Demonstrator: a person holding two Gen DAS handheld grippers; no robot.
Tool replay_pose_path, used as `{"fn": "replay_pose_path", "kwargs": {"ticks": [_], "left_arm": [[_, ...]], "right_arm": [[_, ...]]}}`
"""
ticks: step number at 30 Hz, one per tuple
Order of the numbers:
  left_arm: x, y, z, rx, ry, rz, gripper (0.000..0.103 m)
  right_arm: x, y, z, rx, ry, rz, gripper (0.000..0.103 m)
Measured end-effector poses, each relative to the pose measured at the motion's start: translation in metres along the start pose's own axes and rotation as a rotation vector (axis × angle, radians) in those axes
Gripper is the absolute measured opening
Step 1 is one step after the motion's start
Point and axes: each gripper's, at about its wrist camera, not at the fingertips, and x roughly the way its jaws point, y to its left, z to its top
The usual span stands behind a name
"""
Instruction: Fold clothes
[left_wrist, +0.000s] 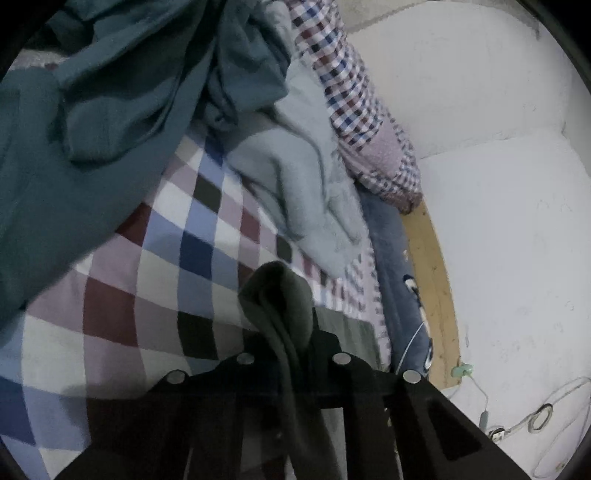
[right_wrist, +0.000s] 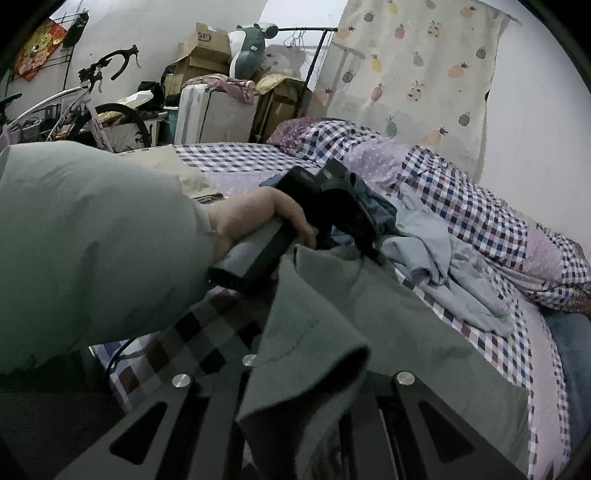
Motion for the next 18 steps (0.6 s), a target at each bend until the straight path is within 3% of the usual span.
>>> {"fn": "replay_pose_path", "kwargs": {"ticks": [4,9,14,18], "left_arm": [[-0.037,-0.025,0.000,0.036,-0.074,-0.071,0.006],[-0.094,-0.064,-0.001,0.115,-0.189,-0.150,0.007],[-0.089,-0.022,0.006,0.008,-0.183,0.003,0.006],[-0.083,-0.034,0.004,0.028,-0.182,0.050,0.007]], "right_arm": [[-0.010,0.008,0.007,0.002,-0.029,0.038,0.004],[-0.031,0.030,0.032,0.000,-0.134,0.084,0.004],[-0.012,0.032,0.026,0.062,-0.122,0.107,0.004],[-0.020,0.017,0.016,0.142,-0.122,0.112,0.004]]}}
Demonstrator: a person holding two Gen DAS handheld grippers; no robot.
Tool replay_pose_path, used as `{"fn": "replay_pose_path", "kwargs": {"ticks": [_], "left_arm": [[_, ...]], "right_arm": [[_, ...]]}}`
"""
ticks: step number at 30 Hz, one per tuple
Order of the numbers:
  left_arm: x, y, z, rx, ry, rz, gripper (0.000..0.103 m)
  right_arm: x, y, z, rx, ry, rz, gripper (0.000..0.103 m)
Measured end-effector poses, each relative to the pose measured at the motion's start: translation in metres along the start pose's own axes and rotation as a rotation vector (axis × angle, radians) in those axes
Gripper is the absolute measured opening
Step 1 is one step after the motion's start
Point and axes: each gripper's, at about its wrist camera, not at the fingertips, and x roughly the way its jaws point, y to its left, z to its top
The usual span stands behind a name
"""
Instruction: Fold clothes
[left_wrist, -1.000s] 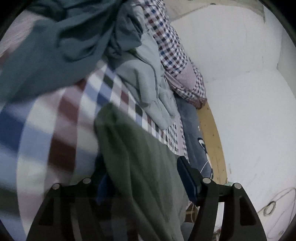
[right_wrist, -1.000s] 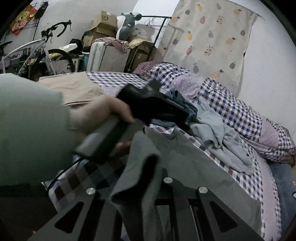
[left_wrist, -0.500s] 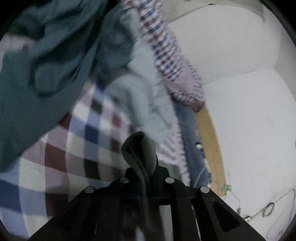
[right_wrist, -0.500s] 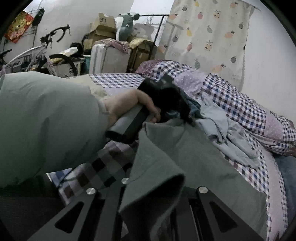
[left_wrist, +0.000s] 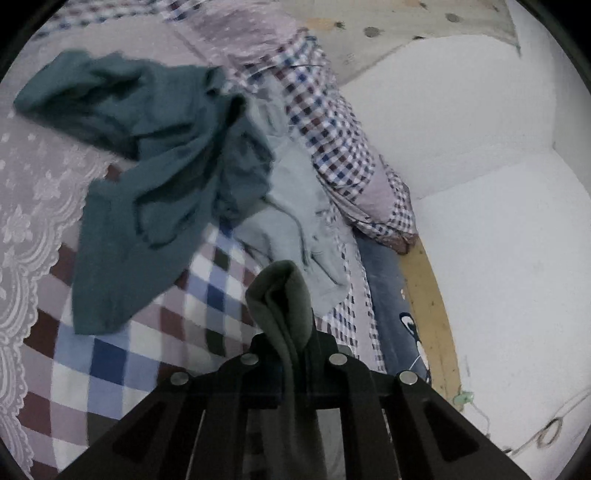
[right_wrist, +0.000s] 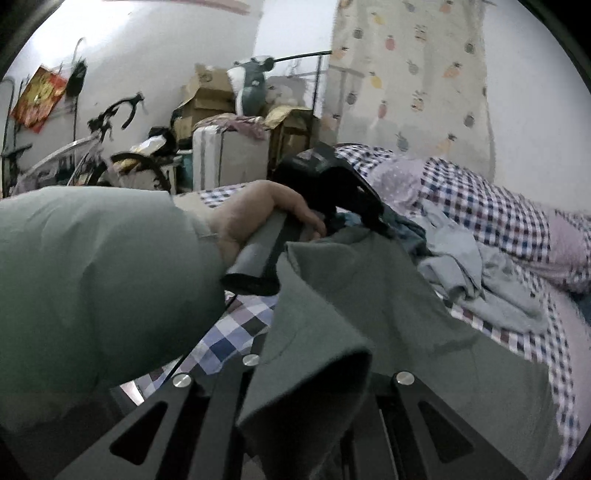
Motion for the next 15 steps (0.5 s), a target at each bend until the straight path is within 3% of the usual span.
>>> {"fn": "replay_pose_path", "kwargs": {"ticks": [8,15], "left_arm": [[0.048,-0.080,-0.020,0.089,0.026,0.020,0.007],[0.129,-0.156,-0.048,0.128,0.138,0.067,0.007]], "right_arm": [[-0.056,-0.055,-0.013,0.196,-0.041,-0.033,0.004],[-0.122,-0.133,-0.042,0.398,-0.049,-0.146,0.004]]}}
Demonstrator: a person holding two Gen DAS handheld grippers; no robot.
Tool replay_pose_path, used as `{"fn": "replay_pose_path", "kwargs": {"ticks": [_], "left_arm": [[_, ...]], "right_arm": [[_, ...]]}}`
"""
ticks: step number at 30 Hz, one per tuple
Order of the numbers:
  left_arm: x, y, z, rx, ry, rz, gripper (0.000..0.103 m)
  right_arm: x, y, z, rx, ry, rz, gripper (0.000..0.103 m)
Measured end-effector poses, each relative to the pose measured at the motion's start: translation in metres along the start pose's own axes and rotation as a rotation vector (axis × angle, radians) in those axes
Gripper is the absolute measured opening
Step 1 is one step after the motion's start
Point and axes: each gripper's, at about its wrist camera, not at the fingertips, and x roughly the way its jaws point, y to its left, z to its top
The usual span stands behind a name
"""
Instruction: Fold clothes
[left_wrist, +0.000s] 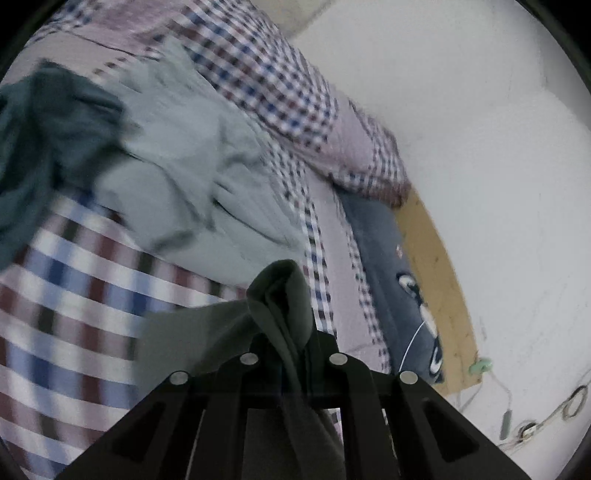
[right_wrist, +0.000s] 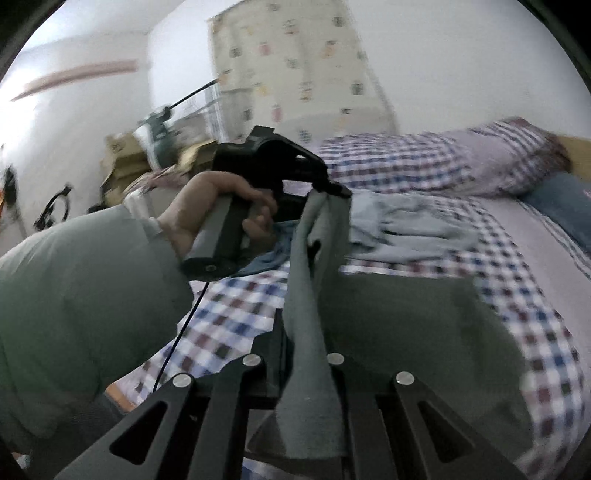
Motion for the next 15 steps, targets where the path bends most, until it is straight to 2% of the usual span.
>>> {"fn": "replay_pose_path", "kwargs": {"ticks": [5,10,12,15], "left_arm": [[0.064,-0.054,-0.015,0.040,0.069,0.052,0.007],[0.143,-0.089,-0.032,0.065,0.135,0.157,0.007],[0.175,-0.088,-0.035,0.045,0.151,0.199,0.007],[0.211,-0.083,-0.039,0.025,0.171,0.214,0.011]], "right_arm": [[-0.037,-0.062,-0.006,0.115,-0.004,-0.085,0.004],[-0.055,-0.128,-0.018,0.276,0.018,-0.162,0.004],[-0.056,-0.155,-0.028,0.344,0.041,-0.197,0.004],[-0.051,-0.190,-0.042,0.424,0.098,-0.252,0.004]]}}
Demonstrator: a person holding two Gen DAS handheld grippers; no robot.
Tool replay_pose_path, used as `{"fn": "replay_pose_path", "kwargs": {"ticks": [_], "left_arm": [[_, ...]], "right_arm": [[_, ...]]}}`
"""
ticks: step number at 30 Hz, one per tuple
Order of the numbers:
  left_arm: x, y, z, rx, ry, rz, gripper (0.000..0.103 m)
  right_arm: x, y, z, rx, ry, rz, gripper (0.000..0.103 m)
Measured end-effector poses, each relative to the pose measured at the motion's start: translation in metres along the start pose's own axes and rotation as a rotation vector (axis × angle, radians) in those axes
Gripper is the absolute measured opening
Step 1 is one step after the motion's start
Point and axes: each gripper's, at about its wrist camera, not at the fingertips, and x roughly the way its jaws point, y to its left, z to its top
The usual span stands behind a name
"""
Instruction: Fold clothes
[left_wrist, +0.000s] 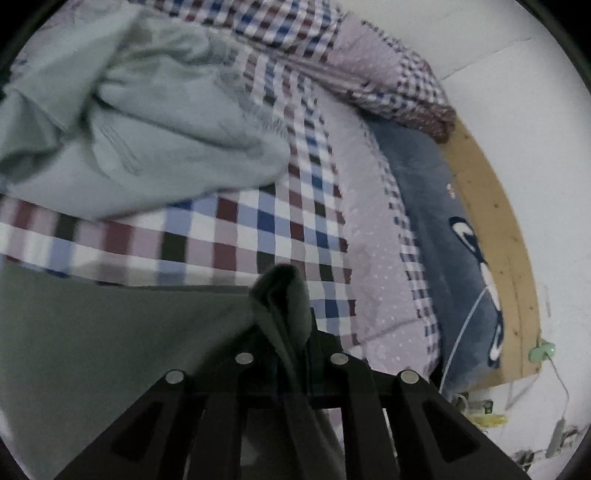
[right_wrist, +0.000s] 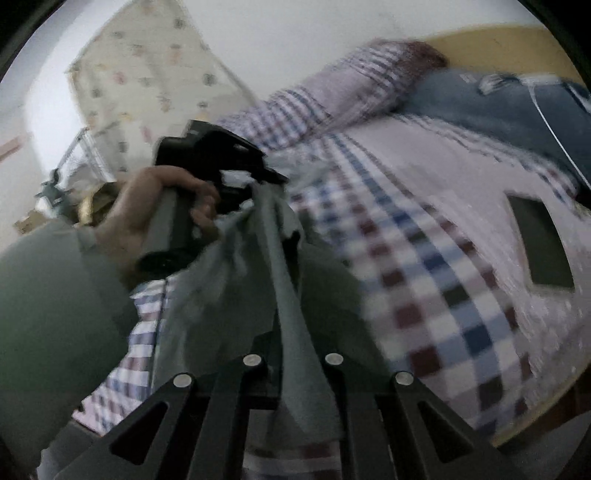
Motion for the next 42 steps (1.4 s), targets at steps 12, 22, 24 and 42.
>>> {"fn": "replay_pose_path", "kwargs": {"ticks": [12,22,24,42], "left_arm": [[-0.129,0.082,0.021,0.004,-0.243,-0.032,0.080],[-0.119,0.158,-0.018,0.057,-0.117,-0.049,0.081],[-0.103,0.155,-0.024,0.089,-0.097,-0.040,0.081],[-0.082,0.172,-0.025,-0.021,-0.276,0.024,0.025]], "right_arm": [[-0.010,-0.081,0.036,0.130,0.048,-0.197,0.044],[0.070,-0.063,0.129,0.009,0.080,0.114,0.060],[0.100,-0.055,0.148,-0.009,0.113,0.141,0.061],[0.229,0.010,0.160,-0.327,0.236,0.071,0.010]]}}
